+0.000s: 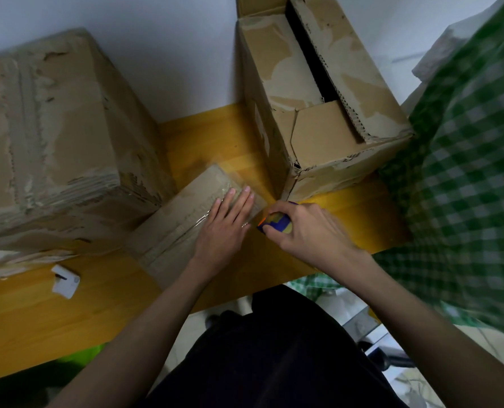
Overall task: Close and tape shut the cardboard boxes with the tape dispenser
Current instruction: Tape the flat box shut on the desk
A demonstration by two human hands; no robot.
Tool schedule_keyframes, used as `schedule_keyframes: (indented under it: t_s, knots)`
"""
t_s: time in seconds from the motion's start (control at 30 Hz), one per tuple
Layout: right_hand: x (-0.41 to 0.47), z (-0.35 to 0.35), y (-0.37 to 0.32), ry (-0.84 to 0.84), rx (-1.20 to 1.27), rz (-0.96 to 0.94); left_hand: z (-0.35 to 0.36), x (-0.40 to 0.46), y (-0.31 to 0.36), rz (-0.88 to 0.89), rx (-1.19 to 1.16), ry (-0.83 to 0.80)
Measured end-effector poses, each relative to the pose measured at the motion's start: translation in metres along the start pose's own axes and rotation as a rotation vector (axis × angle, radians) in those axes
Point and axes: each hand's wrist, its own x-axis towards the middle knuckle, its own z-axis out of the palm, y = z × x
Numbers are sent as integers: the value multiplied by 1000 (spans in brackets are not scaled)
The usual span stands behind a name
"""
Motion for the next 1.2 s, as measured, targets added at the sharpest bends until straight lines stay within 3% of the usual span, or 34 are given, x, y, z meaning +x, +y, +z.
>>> schedule_keyframes:
  t_s: [0.1, 0.2, 0.37, 0.63, 0.73, 0.9, 1.07, 1.2]
  knots:
    - [9, 6, -7, 9, -91, -12, 0, 1, -1, 2, 5, -14]
    - [3, 31, 4, -115, -245, -16, 2, 0, -4, -10, 1, -20]
    - [-5, 51, 50, -76, -46, 128, -3, 4, -2, -7, -50, -39]
    - [3, 44, 66, 90, 175, 127, -16, 8, 0, -64, -268, -24]
    - [-4, 48, 75, 122, 235, 141, -21, 18, 7, -96, -136, 66]
    - [-23, 56, 88, 110, 432, 155, -16, 20, 9, -102, -47, 123]
    - [-42, 75, 96, -6, 678, 69, -8, 3, -3, -117, -111, 101]
    - [-38, 101, 91, -19, 770, 16, -8, -15, -13, -114, -151, 175]
